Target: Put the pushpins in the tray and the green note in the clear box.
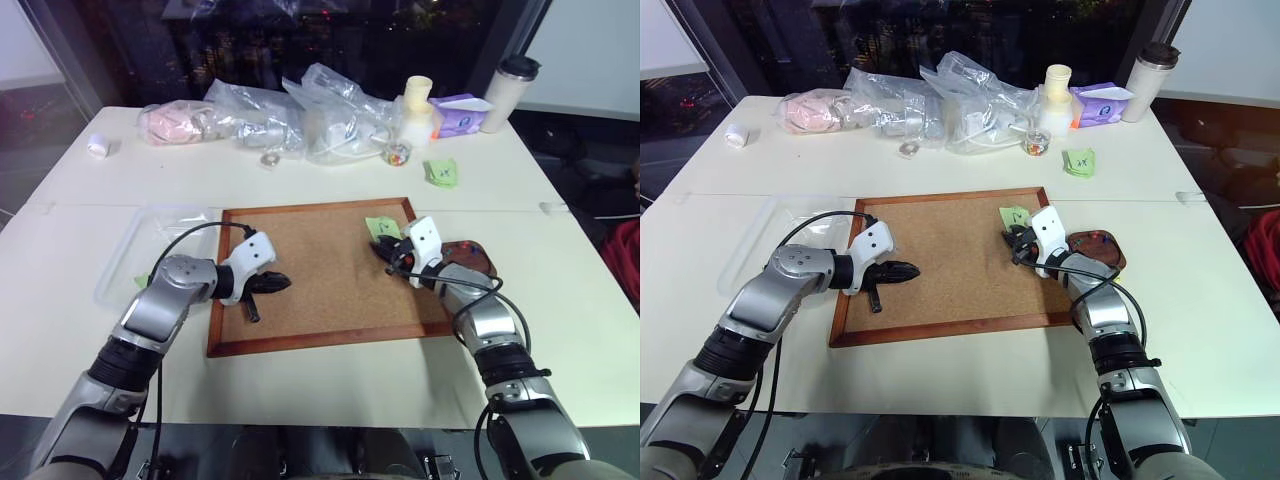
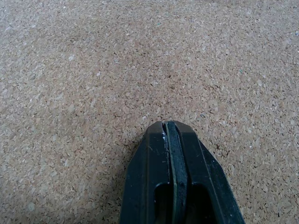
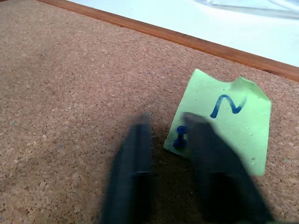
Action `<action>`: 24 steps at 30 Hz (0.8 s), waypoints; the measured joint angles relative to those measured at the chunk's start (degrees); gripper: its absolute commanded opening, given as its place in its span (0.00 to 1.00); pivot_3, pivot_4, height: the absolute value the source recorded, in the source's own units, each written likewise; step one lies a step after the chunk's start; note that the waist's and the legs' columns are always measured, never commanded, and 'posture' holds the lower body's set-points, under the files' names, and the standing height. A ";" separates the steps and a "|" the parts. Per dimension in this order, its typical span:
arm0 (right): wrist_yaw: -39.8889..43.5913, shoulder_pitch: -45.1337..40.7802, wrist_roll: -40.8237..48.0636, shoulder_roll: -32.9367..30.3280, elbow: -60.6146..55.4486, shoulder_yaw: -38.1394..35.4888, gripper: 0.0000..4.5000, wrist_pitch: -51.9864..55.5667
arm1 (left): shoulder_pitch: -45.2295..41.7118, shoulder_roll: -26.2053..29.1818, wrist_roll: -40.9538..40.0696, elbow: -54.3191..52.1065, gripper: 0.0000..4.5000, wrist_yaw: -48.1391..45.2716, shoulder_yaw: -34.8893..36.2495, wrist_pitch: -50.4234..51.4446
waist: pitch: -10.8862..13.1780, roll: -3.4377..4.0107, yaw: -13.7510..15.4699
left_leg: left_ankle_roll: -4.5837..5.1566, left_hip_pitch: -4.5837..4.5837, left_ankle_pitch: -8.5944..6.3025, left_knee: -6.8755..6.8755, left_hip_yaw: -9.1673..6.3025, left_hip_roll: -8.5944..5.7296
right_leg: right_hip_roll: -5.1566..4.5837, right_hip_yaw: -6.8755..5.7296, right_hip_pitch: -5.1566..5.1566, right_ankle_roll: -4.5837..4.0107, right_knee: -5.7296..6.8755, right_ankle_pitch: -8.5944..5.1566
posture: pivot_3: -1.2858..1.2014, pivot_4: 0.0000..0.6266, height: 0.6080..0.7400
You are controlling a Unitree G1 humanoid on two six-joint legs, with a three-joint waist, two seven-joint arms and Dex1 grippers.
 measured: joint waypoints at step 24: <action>-1.47 3.88 2.98 -1.99 -24.15 -3.09 0.00 7.06 | -1.63 -1.86 -1.70 2.39 0.00 -1.27 1.24 1.27 | 0.01 0.07 0.48 | 0.00 -0.11 0.00 0.01 0.00 -0.01 | -0.05 0.01 -0.10 0.00 0.01 0.00 | 0.52 0.24 0.97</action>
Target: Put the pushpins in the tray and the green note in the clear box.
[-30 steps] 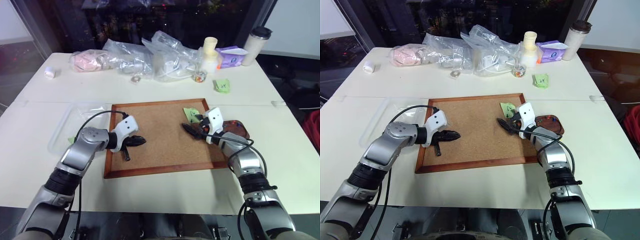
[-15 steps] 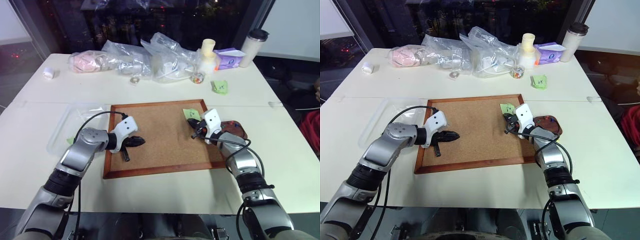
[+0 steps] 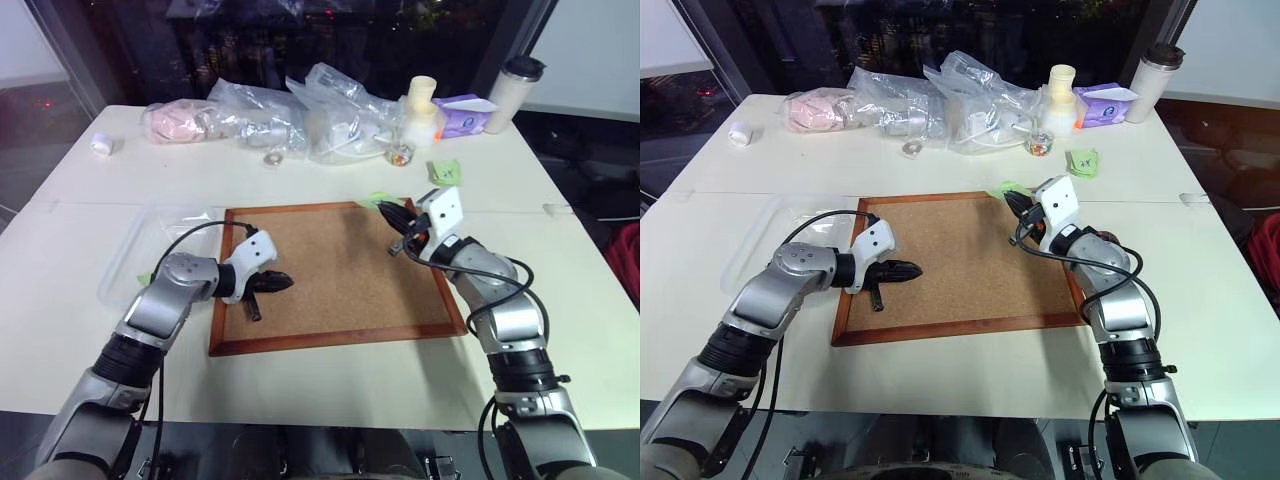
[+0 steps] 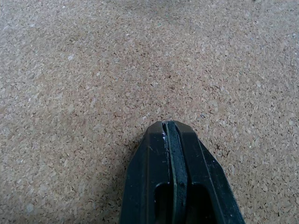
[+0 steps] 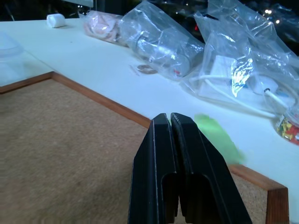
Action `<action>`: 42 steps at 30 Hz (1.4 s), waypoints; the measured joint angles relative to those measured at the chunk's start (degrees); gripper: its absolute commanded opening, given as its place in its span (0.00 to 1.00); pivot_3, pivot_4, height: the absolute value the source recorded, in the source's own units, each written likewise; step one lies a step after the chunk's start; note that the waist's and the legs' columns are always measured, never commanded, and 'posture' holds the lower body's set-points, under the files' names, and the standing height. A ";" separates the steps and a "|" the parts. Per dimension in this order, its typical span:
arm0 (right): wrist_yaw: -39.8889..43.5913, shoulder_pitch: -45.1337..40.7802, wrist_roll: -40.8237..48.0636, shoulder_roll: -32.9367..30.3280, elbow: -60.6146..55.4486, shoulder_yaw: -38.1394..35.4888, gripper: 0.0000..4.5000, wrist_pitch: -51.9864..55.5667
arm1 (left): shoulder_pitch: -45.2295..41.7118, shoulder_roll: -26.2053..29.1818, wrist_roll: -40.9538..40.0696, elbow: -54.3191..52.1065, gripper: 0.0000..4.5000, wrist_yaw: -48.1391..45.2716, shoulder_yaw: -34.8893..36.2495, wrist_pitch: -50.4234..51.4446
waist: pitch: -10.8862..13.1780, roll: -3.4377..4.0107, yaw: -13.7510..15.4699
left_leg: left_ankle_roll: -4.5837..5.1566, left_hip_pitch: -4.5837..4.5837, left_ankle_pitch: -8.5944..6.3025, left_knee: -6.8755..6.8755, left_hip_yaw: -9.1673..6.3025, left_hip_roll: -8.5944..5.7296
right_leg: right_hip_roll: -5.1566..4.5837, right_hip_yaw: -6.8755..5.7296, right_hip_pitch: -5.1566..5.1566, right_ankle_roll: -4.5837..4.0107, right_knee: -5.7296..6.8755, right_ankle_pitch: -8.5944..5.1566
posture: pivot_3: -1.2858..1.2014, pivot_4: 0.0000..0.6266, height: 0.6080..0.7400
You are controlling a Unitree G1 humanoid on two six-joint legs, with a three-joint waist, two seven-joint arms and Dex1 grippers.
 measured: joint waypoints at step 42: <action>-1.27 -4.82 0.35 -1.65 -0.80 -0.68 0.00 2.36 | -32.51 -29.24 -35.27 44.01 0.99 34.05 46.78 36.29 | 0.57 -0.51 -0.58 | -0.43 -0.86 0.27 0.08 -0.41 -0.06 | 0.03 -0.74 -0.49 0.09 0.02 0.01 | 0.52 0.24 0.97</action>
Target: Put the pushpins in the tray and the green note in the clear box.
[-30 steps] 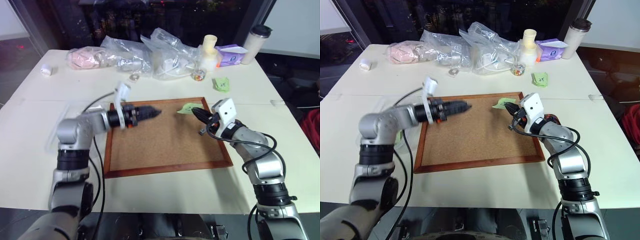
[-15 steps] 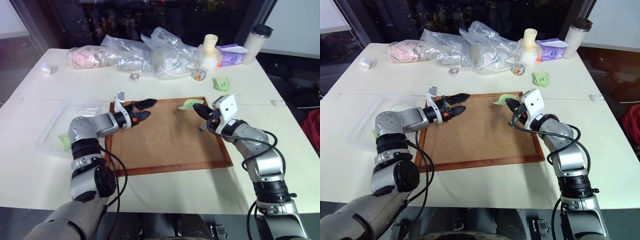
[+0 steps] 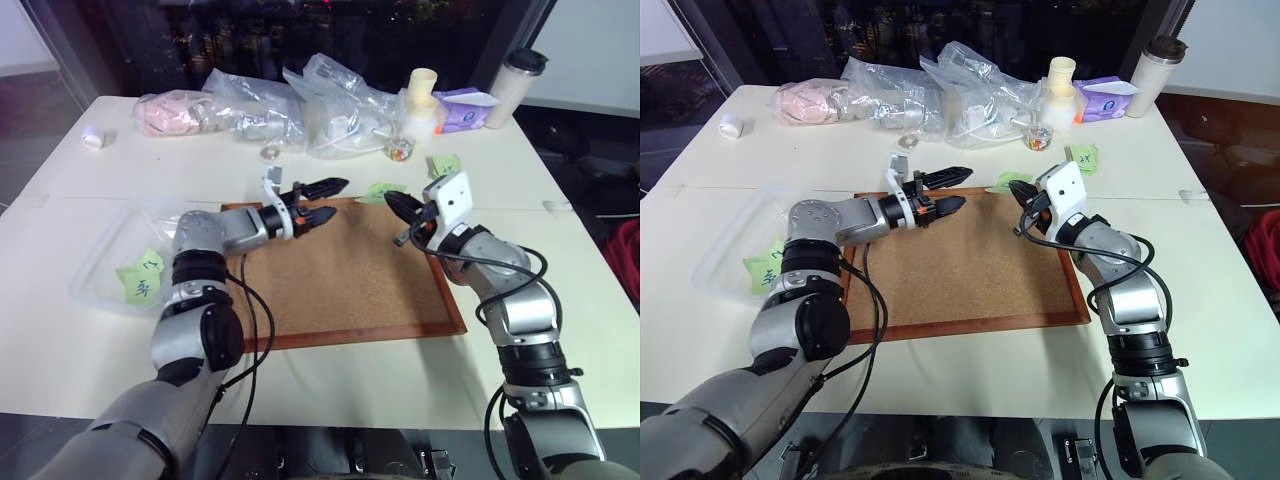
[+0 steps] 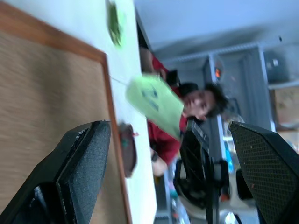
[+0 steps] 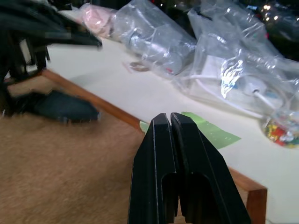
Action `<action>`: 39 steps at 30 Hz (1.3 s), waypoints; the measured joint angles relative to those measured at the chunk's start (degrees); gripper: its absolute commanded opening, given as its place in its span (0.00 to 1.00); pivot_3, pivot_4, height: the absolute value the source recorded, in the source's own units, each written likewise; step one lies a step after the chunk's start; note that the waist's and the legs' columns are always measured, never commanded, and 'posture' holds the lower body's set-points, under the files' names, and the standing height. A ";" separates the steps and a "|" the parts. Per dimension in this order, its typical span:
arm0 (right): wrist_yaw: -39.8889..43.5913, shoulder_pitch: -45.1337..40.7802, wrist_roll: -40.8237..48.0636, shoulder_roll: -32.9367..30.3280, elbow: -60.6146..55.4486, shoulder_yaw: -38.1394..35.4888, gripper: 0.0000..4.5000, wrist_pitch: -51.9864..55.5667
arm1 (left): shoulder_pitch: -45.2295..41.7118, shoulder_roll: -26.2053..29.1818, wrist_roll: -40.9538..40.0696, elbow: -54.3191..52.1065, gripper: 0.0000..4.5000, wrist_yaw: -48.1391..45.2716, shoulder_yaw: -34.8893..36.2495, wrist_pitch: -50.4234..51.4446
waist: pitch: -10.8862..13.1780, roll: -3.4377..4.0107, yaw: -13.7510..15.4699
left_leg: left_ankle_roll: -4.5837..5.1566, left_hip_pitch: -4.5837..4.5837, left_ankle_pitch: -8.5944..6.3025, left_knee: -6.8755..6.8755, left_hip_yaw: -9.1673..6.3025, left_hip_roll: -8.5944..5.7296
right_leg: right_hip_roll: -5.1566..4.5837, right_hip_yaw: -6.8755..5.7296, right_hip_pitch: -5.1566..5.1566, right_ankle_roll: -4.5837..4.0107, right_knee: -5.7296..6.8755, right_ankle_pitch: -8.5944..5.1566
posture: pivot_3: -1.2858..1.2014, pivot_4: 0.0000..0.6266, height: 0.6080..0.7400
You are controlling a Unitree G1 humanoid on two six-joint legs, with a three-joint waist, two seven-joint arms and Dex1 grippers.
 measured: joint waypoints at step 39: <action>-10.60 3.40 6.33 3.96 -13.53 -9.78 0.00 8.06 | -7.63 -8.32 10.24 19.60 0.20 -10.32 -10.66 -31.10 | 0.02 0.01 0.39 | 0.00 -0.05 0.00 0.01 -0.04 -0.06 | -0.01 -0.03 0.00 0.07 -0.08 -0.04 | 0.52 0.24 0.97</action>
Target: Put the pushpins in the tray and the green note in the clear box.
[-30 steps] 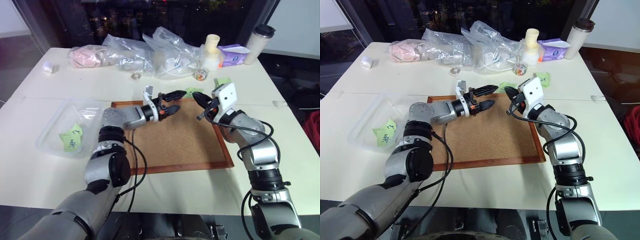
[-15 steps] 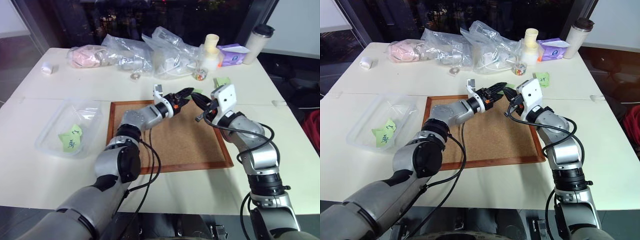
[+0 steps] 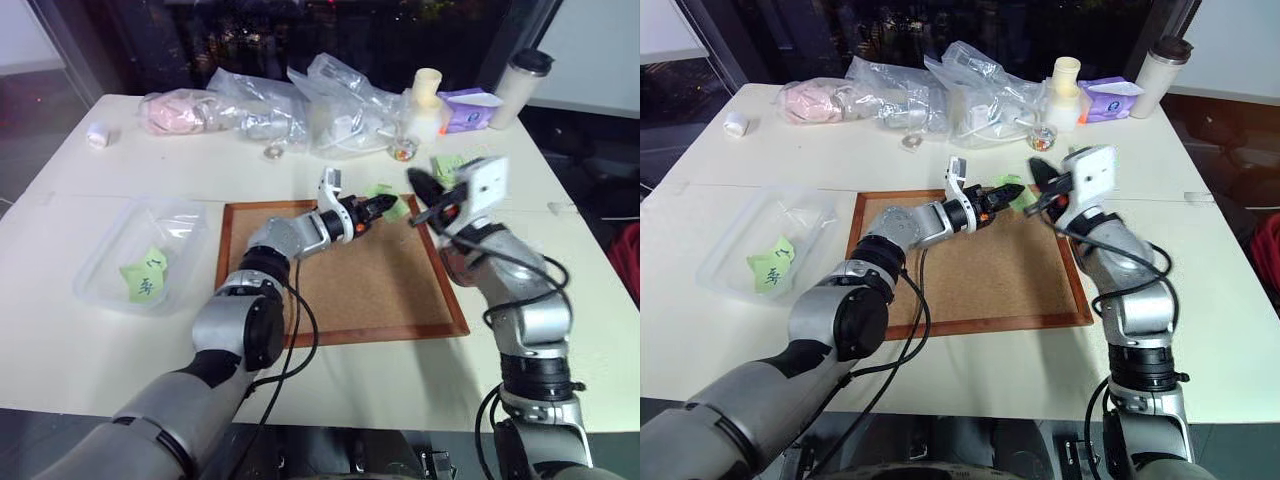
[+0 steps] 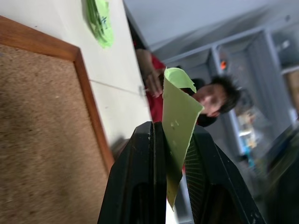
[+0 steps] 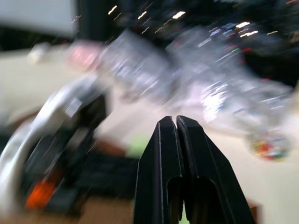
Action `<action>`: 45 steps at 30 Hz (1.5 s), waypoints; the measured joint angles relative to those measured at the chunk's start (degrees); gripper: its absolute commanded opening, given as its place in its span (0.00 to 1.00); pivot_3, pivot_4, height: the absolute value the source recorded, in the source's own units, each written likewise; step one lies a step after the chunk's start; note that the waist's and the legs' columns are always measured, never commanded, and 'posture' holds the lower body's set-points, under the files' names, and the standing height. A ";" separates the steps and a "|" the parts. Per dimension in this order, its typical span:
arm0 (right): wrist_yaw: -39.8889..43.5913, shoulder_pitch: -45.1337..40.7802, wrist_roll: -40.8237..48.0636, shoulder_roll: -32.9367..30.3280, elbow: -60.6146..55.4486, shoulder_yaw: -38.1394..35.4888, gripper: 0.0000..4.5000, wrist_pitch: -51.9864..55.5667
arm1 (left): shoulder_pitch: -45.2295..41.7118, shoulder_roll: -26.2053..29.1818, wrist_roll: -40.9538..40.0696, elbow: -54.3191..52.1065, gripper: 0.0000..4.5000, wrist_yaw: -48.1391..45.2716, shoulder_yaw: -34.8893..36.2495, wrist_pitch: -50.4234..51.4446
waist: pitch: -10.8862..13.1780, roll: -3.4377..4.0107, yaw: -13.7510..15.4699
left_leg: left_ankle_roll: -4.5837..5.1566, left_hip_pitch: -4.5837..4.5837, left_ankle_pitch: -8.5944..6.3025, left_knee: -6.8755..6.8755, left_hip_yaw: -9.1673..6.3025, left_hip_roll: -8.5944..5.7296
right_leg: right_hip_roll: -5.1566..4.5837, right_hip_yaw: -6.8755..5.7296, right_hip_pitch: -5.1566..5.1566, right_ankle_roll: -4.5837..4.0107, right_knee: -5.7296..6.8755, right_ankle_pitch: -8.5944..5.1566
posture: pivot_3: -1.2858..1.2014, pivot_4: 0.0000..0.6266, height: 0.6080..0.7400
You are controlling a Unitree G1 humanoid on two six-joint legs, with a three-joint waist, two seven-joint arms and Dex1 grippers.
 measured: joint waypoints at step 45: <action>-4.41 18.72 2.20 -5.30 -0.42 -10.73 0.00 8.46 | 10.71 23.37 12.08 -29.73 0.43 -16.88 -19.79 -3.64 | 0.04 0.15 0.13 | -0.03 0.01 0.03 0.01 -0.15 -0.02 | 0.01 -0.05 0.10 0.01 0.07 -0.02 | 0.52 0.24 0.97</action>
